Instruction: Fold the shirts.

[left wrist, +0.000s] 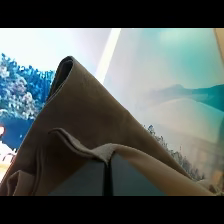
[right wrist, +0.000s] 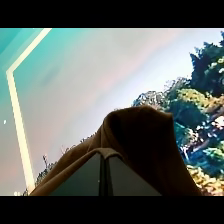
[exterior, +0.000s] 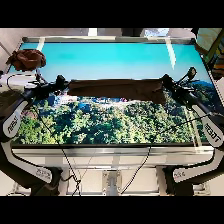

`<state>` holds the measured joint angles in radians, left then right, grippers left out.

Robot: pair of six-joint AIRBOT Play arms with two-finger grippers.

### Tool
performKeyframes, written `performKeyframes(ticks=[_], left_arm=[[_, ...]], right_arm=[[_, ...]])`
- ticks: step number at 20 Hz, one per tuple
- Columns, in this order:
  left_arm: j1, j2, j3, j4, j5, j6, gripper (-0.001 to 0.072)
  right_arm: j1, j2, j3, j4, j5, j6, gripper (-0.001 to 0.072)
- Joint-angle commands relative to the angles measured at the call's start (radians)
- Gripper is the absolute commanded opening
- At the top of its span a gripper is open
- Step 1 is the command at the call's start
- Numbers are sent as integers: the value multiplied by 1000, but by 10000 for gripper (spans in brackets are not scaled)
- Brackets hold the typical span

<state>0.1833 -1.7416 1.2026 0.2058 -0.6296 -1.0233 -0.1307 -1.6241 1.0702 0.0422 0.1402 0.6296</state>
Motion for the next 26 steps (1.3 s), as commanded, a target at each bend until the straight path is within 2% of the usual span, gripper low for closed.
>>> performKeyframes(ticks=[1, 2, 6, 9, 11, 13, 14, 16, 17, 18, 19, 21, 23, 24, 25, 26], left_arm=[[-9, -9, 7, -39, 3, -1, 85], [-9, -9, 14, -44, 3, -1, 147], [-9, -9, 61, -49, -4, 3, 160], [-8, -9, 129, -49, -89, 9, 160], [-9, -9, 211, -49, -188, 57, 160], [-10, -8, 320, -48, -296, 70, 154], [-11, -8, 383, -48, -348, 69, 108], [-21, -8, 508, -47, -430, 56, 106], [-30, -8, 566, -45, -463, 50, 106], [-39, -8, 623, -36, -494, 33, 74], [-52, -8, 687, 10, -527, 1, 6], [-88, -8, 811, 198, -574, -69, 7], [-137, -3, 894, 404, -579, -138, 7], [-164, 5, 896, 480, -564, -141, 8], [-188, 6, 896, 539, -557, -141, 25], [-218, 6, 886, 602, -545, -146, 191]], right_arm=[[-1, -15, 11, 0, 31, 2, 54], [-1, -15, 11, -1, 31, 2, 113], [-1, -15, 11, -1, 50, 2, 254], [-3, 7, 11, -5, 61, -4, 269], [-24, 42, 24, -40, 79, -6, 269], [-64, 92, 69, -127, 174, -6, 270], [-87, 119, 98, -171, 216, -6, 276], [-145, 185, 164, -253, 304, -6, 511], [-177, 216, 193, -276, 344, -6, 544], [-216, 251, 222, -292, 397, 5, 545], [-256, 283, 246, -304, 449, 42, 543], [-352, 332, 295, -365, 571, 121, 538], [-452, 351, 330, -500, 703, 218, 534], [-499, 350, 332, -586, 771, 282, 533], [-535, 344, 332, -689, 837, 348, 532], [-562, 328, 332, -795, 915, 404, 532]])
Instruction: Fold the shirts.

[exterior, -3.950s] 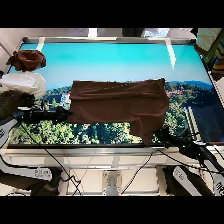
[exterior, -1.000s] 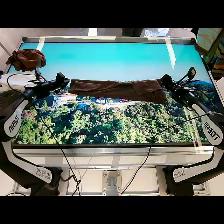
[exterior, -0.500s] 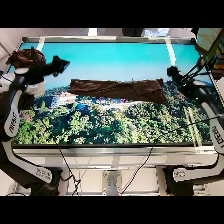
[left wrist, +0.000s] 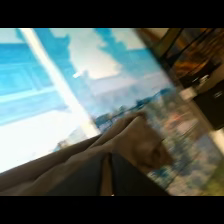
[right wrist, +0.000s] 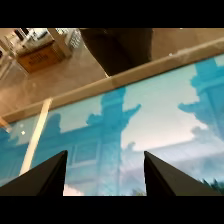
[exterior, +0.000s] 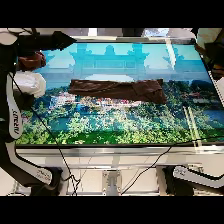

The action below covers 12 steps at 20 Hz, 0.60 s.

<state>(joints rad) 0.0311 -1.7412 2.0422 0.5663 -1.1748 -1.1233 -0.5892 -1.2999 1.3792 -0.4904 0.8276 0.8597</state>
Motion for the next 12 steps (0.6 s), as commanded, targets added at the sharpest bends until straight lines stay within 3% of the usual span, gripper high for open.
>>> performKeyframes(ticks=[1, 2, 3, 8, 12], left_arm=[[-92, 6, 31, 296, 10, -60, 355], [-120, 5, 10, 340, 27, -59, 491], [-142, 5, -9, 369, 45, -59, 516], [-196, -11, -37, 383, 116, -59, 515], [-196, -22, -37, 385, 108, -74, 510]], right_arm=[[-119, -15, 17, -320, 294, 185, 532], [-134, -36, -8, -314, 312, 189, 532], [-135, -60, -37, -272, 314, 192, 532], [-43, -287, -98, -156, 358, 188, 533], [68, -489, -97, 108, 330, 103, 533]])
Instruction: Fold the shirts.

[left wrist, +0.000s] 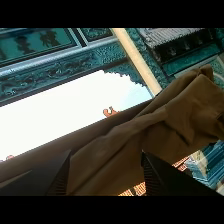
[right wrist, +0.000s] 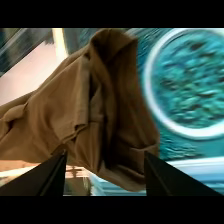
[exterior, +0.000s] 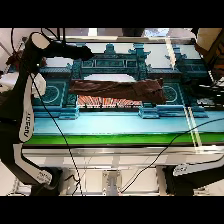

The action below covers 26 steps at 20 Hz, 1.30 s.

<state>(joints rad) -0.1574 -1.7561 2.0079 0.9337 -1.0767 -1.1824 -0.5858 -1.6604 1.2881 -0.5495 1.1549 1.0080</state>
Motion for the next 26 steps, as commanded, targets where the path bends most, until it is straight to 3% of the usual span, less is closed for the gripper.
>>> performKeyframes(ticks=[1, 4, 8, 10, 15, 19, 26], left_arm=[[-8, -9, -2, 18, 10, -22, 510], [-8, -13, -2, 19, 11, -23, 510], [-8, -17, -2, 50, 8, -23, 509], [-8, -17, -2, 64, 6, -23, 509], [-8, -34, -3, 66, 4, -27, 509], [-11, -48, -3, 65, 2, -53, 509], [-13, -70, -3, 54, -27, -82, 509]], right_arm=[[88, -171, 2, 199, -18, -59, 533], [155, -258, 63, 188, -33, -66, 533], [199, -277, 194, 39, -127, -80, 534], [188, -277, 286, -45, -122, -20, 535], [103, -277, 437, -164, 43, 47, 533], [33, -286, 449, -349, 164, 107, 533], [73, -418, 449, -204, 252, 89, 533]])
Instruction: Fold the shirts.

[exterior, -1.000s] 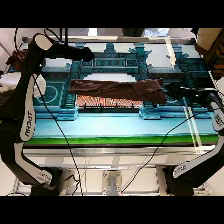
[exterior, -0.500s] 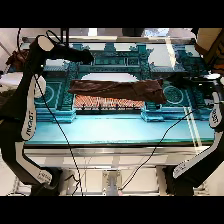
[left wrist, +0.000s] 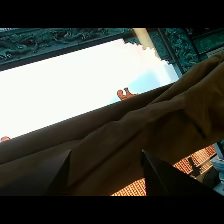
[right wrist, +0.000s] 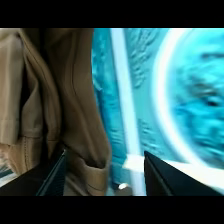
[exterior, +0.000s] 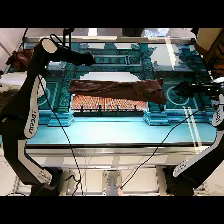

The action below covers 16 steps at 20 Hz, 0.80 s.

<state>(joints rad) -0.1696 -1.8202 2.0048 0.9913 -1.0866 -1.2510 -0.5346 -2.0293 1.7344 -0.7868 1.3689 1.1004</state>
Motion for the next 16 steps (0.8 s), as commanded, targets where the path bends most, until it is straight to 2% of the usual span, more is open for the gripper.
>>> performKeyframes(ticks=[1, 10, 13, 14, 16], left_arm=[[-1, -6, 0, -4, -19, -14, 509], [-1, -8, 0, -4, -37, -18, 507], [-1, -10, 0, -4, -37, -18, 498], [-1, -10, 0, -4, -37, -18, 499], [-1, -10, 0, -4, -37, -18, 498]], right_arm=[[40, -65, 3, 46, 37, -14, 534], [190, -158, 3, 330, 36, -87, 512], [192, -158, 3, 346, 43, -104, 505], [191, -158, 3, 345, 45, -109, 421], [193, -158, 3, 348, 64, -166, 107]])
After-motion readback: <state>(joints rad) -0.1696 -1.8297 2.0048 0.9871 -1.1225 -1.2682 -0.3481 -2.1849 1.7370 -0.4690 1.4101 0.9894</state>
